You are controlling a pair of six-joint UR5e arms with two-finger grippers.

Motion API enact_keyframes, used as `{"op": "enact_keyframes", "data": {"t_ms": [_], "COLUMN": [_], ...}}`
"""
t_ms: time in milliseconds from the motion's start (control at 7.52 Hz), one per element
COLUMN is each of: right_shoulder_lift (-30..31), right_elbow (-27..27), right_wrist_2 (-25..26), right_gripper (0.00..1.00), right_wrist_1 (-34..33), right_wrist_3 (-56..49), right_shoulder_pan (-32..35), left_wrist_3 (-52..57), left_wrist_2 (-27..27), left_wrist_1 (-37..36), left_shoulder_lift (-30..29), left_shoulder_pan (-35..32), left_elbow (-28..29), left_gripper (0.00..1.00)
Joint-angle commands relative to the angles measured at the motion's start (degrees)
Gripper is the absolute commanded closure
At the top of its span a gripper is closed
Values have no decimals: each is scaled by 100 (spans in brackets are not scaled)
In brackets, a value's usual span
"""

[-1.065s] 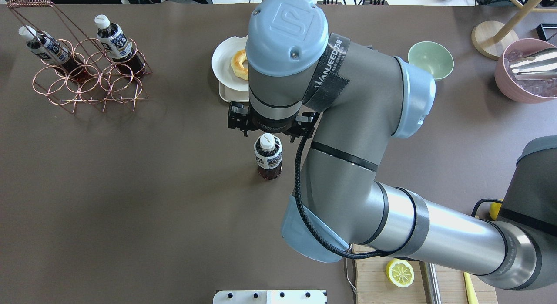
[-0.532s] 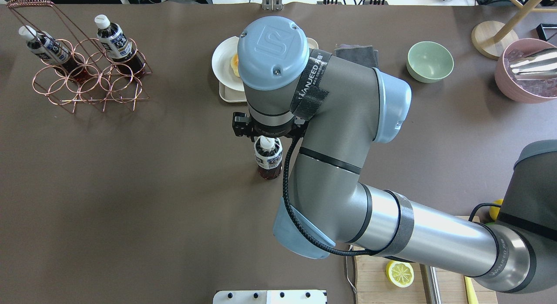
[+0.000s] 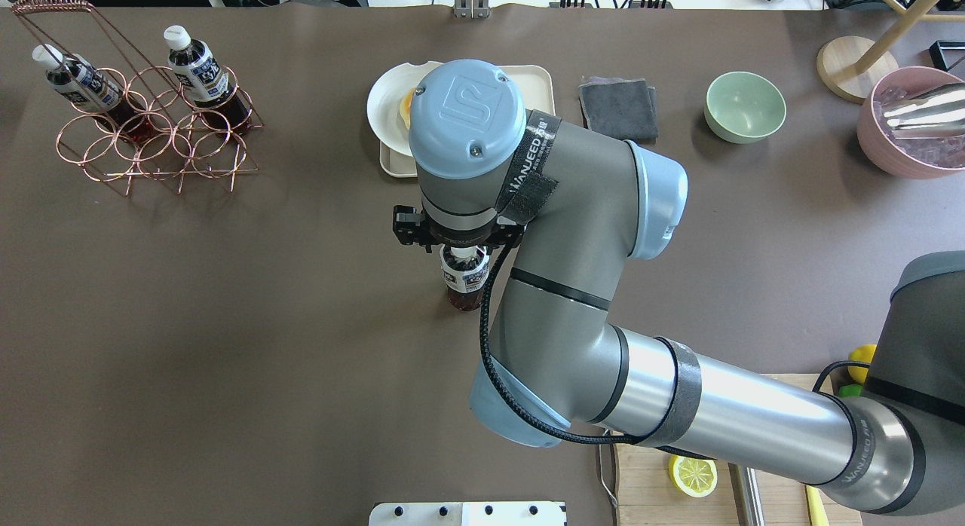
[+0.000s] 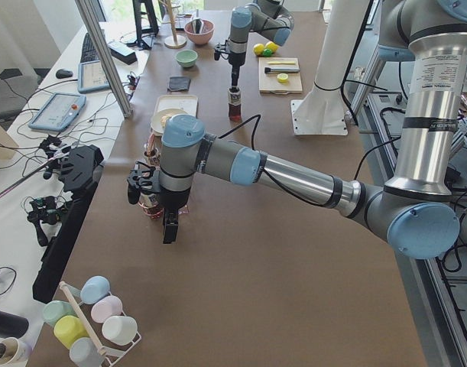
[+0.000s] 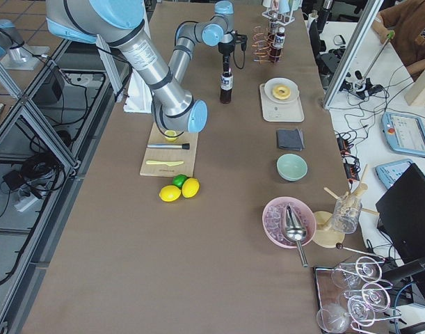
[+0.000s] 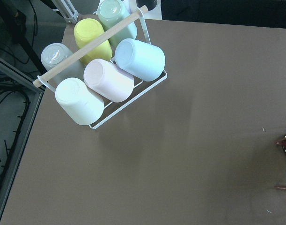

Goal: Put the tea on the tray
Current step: 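Close the right gripper around the tea bottle's neck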

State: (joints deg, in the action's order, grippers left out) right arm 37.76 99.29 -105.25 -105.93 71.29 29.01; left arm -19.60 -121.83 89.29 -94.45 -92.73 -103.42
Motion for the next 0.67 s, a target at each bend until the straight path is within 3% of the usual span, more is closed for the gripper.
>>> {"op": "enact_keyframes", "data": {"t_ms": [0, 532], "right_shoulder_lift": [-23, -49], "right_elbow": [38, 108], "right_wrist_2": [-31, 48], "right_gripper": [27, 29], "right_wrist_1": [20, -173], "right_wrist_3": [-1, -37], "right_shoulder_pan": [86, 166], "left_wrist_3": [0, 0], "left_wrist_2": [2, -7], "left_wrist_1": [0, 9], "left_shoulder_lift": [-3, -12], "left_shoulder_pan": [1, 9], "left_elbow": [6, 41], "left_gripper": [2, 2]}}
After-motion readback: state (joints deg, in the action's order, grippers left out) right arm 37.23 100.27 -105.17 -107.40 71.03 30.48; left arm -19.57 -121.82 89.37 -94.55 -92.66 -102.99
